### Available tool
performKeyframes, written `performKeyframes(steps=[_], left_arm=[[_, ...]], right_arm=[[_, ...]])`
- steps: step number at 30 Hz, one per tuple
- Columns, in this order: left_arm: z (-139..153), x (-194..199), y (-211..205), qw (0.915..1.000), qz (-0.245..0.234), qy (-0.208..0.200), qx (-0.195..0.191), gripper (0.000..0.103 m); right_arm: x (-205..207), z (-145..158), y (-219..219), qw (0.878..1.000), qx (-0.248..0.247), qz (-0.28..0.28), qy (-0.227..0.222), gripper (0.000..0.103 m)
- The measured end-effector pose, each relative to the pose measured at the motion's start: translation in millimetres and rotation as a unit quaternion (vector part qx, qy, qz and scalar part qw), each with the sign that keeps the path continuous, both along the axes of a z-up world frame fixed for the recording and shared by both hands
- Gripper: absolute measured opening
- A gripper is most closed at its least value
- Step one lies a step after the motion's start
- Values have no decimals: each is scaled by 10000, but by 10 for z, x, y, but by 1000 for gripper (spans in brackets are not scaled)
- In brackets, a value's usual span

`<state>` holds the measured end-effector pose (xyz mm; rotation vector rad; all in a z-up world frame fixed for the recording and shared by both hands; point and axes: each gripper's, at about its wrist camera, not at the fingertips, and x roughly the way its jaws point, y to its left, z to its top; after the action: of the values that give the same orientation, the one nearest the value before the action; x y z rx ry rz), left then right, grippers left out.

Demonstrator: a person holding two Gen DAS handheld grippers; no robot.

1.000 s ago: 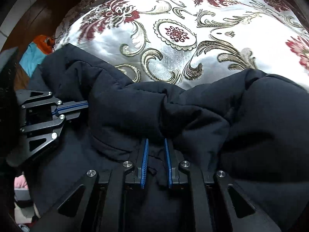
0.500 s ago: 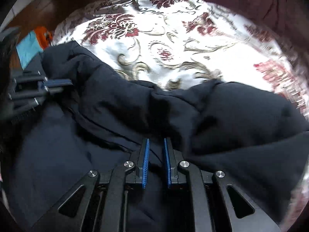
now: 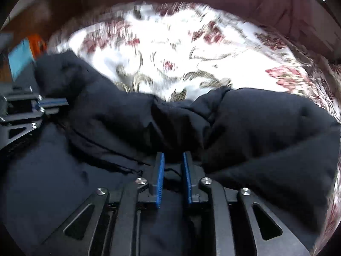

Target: Fold large clothes

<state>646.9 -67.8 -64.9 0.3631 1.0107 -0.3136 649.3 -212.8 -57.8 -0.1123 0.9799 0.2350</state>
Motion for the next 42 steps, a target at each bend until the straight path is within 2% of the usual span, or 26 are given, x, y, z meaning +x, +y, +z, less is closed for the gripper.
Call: performKeyframes(steps=[1, 3, 6, 9, 11, 13, 14, 15, 16, 19, 20, 23, 27, 33, 36, 42], left_arm=[[63, -31, 24, 9999, 98, -33, -76, 4], [187, -72, 73, 9993, 288, 16, -230, 4], [330, -130, 106, 9981, 504, 33, -354, 4], [506, -255, 157, 9952, 666, 28, -711, 6], [614, -349, 182, 9932, 762, 36, -875, 14], [722, -440, 208, 9918, 816, -14, -985, 35], [790, -499, 221, 9909, 817, -61, -1064, 44], [854, -559, 235, 9899, 824, -110, -1151, 68], [903, -593, 244, 9889, 851, -162, -1208, 79], [1123, -778, 292, 9850, 926, -287, -1429, 80], [1164, -808, 307, 9848, 937, -291, -1432, 81], [1337, -1036, 325, 9843, 1060, -491, -1325, 93], [1553, -1328, 410, 9766, 1260, -951, -1463, 103], [1879, -1785, 473, 9657, 1387, -1448, -1651, 103], [2016, -2034, 471, 9616, 1418, -1708, -1612, 103], [2142, -2526, 484, 9510, 1448, -2090, -1762, 103]], right_arm=[[-66, 63, -32, 9999, 56, -55, -111, 42], [-207, 170, -65, 9993, 153, -121, -312, 48], [-362, 281, -127, 9980, 268, -181, -541, 51], [-556, 453, -132, 9962, 276, -207, -802, 62], [-647, 587, -126, 9943, 193, -286, -1011, 73], [-786, 761, -154, 9911, 250, -380, -1252, 89], [-852, 839, -164, 9899, 270, -422, -1323, 91], [-909, 911, -172, 9887, 277, -459, -1397, 94], [-981, 978, -179, 9875, 281, -488, -1470, 95], [-1196, 1133, -203, 9831, 309, -614, -1695, 100], [-1272, 1180, -206, 9819, 349, -662, -1739, 101], [-1477, 1303, -243, 9793, 513, -764, -1801, 101], [-1728, 1482, -329, 9746, 684, -894, -1939, 101], [-2144, 1752, -347, 9668, 756, -952, -2248, 101], [-2368, 1880, -312, 9625, 791, -934, -2420, 101], [-2770, 1984, -235, 9584, 879, -853, -2579, 101]])
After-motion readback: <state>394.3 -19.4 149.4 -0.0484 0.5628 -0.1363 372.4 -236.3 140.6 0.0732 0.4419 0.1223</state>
